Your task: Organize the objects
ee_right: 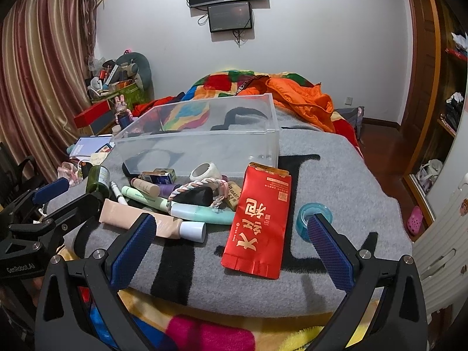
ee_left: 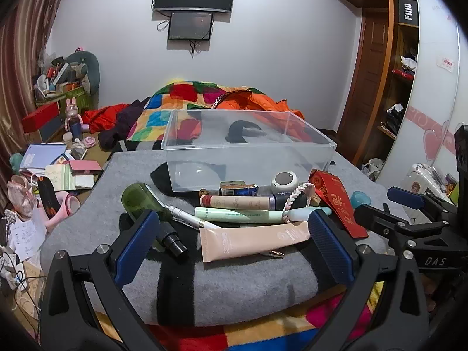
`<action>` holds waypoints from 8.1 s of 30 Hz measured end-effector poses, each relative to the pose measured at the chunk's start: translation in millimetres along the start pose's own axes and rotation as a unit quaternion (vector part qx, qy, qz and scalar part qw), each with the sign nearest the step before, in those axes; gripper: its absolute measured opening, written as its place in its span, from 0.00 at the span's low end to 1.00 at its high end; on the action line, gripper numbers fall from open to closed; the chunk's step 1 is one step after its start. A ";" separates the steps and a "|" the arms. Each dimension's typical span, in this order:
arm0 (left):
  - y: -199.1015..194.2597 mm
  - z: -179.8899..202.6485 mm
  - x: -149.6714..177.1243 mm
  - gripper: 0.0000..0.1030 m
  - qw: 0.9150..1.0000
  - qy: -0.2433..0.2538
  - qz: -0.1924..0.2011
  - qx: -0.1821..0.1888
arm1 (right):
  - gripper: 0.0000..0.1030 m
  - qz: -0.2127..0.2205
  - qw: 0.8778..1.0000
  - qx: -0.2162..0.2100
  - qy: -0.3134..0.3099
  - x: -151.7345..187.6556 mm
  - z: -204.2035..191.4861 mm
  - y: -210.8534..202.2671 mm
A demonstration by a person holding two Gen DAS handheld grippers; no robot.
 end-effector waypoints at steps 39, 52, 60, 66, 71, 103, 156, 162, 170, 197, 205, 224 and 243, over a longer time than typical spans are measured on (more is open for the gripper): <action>4.7 -0.3 5.2 1.00 1.000 -0.004 -0.021 0.018 | 1.00 -0.009 1.000 -0.007 0.007 0.1 1.4 3.8; 9.3 -41.6 -1.9 0.98 0.999 -0.040 -0.021 -0.019 | 1.00 -0.013 1.000 0.015 -0.001 -2.0 18.0 13.0; 38.3 -78.6 -0.6 0.75 0.994 -0.072 -0.061 -0.057 | 0.99 -0.013 0.998 0.055 0.026 -4.5 53.4 23.9; 62.0 -92.3 -6.1 0.75 0.991 -0.081 -0.072 -0.079 | 0.83 -0.029 0.996 0.073 0.049 -1.2 76.6 35.4; 81.6 -95.4 -1.6 0.75 0.989 -0.079 -0.089 -0.087 | 0.67 -0.052 0.994 0.077 0.063 3.5 87.0 46.8; 32.8 -66.8 -39.7 0.40 0.998 -0.040 -0.013 -0.056 | 0.35 0.001 0.999 0.035 0.024 -40.7 58.7 26.1; 161.0 -33.3 -93.2 0.40 0.996 0.020 -0.040 -0.078 | 0.35 -0.076 0.996 -0.022 -0.041 -101.4 -5.9 165.3; 163.4 -20.9 -86.4 0.40 0.997 0.027 -0.053 -0.053 | 0.35 -0.077 0.995 -0.017 -0.055 -99.3 -10.5 166.3; 156.6 -7.0 -83.4 0.55 0.997 0.033 -0.070 -0.018 | 0.38 -0.080 0.995 -0.016 -0.057 -98.7 -11.3 163.0; 89.2 -25.8 -57.8 0.92 0.996 0.004 -0.089 -0.001 | 0.79 -0.015 0.998 -0.001 -0.056 -82.5 9.4 70.1; 79.8 -24.8 -29.3 0.92 0.993 0.000 -0.117 0.008 | 0.80 -0.047 0.998 0.012 -0.036 -49.9 23.7 67.8; 74.7 40.5 5.6 0.92 0.980 0.081 -0.157 0.092 | 0.79 -0.081 0.997 0.017 0.005 -9.0 45.7 60.7; 86.7 59.4 28.6 0.74 0.968 0.156 -0.161 0.110 | 0.57 -0.116 0.991 -0.024 0.058 -10.0 52.3 103.8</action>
Point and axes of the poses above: each gripper's, at about its wrist camera, not at the fingertips, and y roughly the way its jaws point, z to its right, x to its underside, the point moved 1 cm from there along y, roughly the way its jaws point, and after that the axes turned 6 degrees about z, right-handed, at the moved point
